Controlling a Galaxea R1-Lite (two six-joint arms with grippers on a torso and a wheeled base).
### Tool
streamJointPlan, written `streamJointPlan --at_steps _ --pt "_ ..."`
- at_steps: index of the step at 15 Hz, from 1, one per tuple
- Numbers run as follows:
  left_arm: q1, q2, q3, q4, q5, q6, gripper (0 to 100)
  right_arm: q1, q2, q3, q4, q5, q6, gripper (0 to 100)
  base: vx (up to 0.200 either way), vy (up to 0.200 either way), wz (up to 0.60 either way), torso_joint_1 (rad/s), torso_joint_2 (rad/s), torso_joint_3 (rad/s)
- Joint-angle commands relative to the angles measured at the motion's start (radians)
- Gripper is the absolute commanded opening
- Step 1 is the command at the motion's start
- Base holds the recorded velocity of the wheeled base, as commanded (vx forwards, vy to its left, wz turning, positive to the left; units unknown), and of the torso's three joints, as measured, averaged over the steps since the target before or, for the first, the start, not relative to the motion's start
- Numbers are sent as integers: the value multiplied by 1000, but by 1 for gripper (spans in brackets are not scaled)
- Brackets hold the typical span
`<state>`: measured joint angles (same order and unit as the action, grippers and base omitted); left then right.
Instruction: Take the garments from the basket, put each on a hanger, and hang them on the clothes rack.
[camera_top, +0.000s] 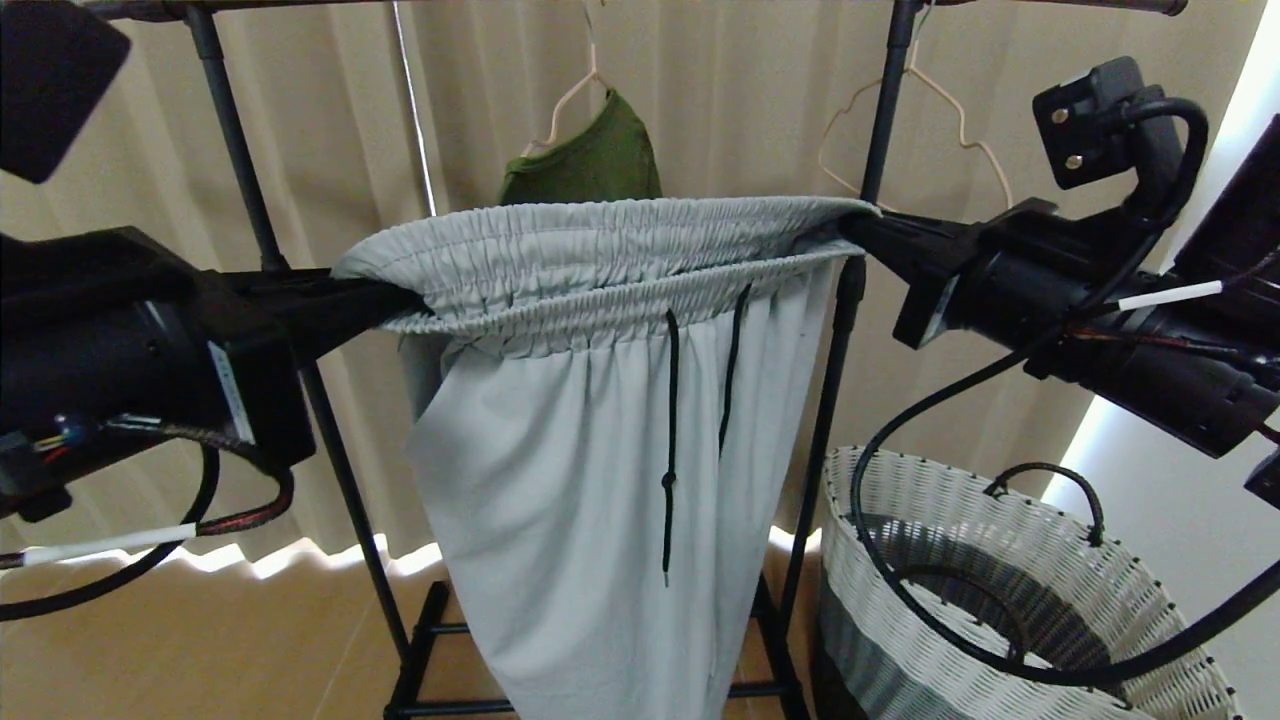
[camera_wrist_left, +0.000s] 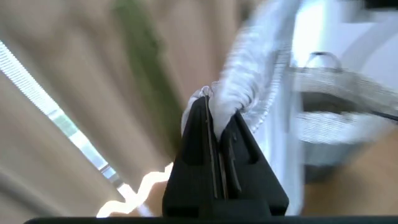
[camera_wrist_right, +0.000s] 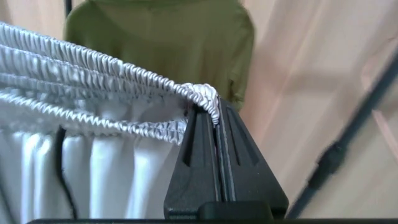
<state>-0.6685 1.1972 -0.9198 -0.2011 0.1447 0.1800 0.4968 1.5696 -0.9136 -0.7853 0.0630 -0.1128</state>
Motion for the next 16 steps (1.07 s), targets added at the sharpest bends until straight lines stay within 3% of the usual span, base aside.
streamJointPlan --at_steps 1,6,16 --pt "0 104 -47 -46 61 -5 0 0 -86 38 28 -9 -1 0 0 0 0 0 0 0" --pt "0 232 -13 -244 174 1 0 2 -201 164 43 -5 1 0 0 0 0 0 0 0" --pt "3 232 -11 -248 194 1 0 2 -223 179 70 -5 5 0 0 0 0 0 0 0"
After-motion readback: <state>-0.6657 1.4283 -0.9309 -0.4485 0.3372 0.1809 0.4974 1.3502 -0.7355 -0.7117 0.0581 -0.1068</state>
